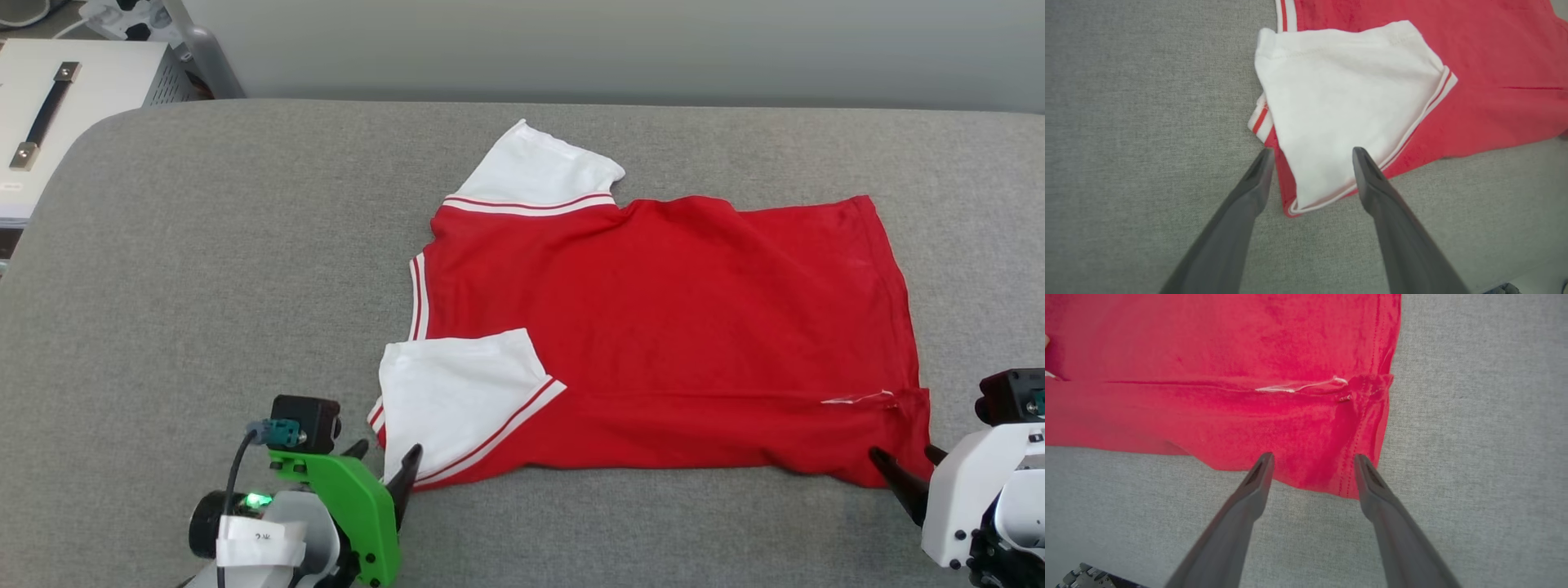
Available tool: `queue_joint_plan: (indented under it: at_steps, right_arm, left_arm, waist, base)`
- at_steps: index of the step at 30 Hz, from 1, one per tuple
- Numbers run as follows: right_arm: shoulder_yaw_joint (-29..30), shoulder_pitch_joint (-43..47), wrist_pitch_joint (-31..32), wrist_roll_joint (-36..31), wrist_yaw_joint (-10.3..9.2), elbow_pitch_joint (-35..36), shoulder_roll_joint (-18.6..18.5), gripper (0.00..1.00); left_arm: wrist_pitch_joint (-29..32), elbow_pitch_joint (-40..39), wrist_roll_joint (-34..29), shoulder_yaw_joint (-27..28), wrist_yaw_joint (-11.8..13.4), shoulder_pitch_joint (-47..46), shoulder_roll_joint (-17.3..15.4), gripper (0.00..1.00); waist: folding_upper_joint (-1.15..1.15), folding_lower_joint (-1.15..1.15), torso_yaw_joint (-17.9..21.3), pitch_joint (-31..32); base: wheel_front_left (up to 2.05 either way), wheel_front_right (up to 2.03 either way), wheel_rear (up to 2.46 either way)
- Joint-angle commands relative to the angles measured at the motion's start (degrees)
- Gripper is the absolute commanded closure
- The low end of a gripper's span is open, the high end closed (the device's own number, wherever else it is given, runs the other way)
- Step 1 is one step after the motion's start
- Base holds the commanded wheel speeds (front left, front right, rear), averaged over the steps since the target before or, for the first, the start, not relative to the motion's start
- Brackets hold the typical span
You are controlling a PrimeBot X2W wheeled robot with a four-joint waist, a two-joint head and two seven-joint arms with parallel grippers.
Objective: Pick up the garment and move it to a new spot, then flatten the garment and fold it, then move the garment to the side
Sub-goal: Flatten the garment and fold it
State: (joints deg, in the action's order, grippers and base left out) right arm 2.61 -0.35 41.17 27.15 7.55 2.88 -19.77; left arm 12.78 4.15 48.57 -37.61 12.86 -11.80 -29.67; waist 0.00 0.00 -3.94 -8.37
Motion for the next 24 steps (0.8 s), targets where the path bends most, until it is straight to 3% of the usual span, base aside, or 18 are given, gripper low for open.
queue_joint_plan:
  at_steps: [1,7,14,18,19,20,21,24]
  right_arm:
    - [1.0,0.7,1.4,-1.4,-0.06,1.7,1.1,0.0]
    - [2.7,1.2,4.5,-3.9,-0.06,5.8,3.6,0.0]
    - [3.1,1.0,5.0,-4.5,-0.06,7.4,4.5,0.0]
    - [3.2,0.8,5.1,-4.8,-0.06,7.5,4.5,0.0]
    - [3.3,0.7,5.0,-4.8,-0.06,7.5,4.4,0.0]
    - [3.3,0.7,5.0,-4.9,-0.06,7.5,4.4,0.0]
    - [3.3,0.6,4.9,-4.8,-0.06,7.4,4.4,0.0]
    - [3.6,0.5,4.7,-5.5,-0.06,6.6,4.1,0.0]
  left_arm:
    - [0.7,-0.2,-1.7,-0.5,1.6,0.3,-1.1,0.0]
    - [3.1,-0.1,-3.0,-1.6,4.4,-0.3,-0.9,0.0]
    - [4.3,2.6,-3.6,-2.5,5.6,-0.9,-0.3,0.0]
    - [4.0,5.2,-3.0,-2.6,5.0,-1.0,0.6,0.0]
    - [4.2,5.9,-2.6,-2.7,4.6,-1.0,0.9,0.53]
    - [4.2,6.5,-2.3,-2.7,4.4,-1.1,1.1,0.93]
    - [4.3,7.0,-2.0,-2.8,3.9,-1.2,1.3,1.0]
    - [3.6,7.9,-1.5,-2.6,2.9,-1.5,1.7,1.0]
  waist:
    - [0.0,0.0,0.3,-0.6]
    - [0.0,0.0,1.0,-2.1]
    - [0.0,0.0,2.0,-3.9]
    - [0.0,0.0,2.3,-4.9]
    - [0.0,0.0,2.3,-5.1]
    - [0.0,0.0,2.3,-5.2]
    - [0.0,0.0,2.3,-5.2]
    - [0.0,0.0,2.1,-4.9]
  base:
    - [0.0,0.0,0.0]
    - [0.0,0.0,0.0]
    - [0.0,0.0,0.0]
    - [0.0,0.0,0.0]
    - [0.0,0.0,0.0]
    - [0.0,0.0,0.0]
    - [0.0,0.0,0.0]
    - [0.0,0.0,0.0]
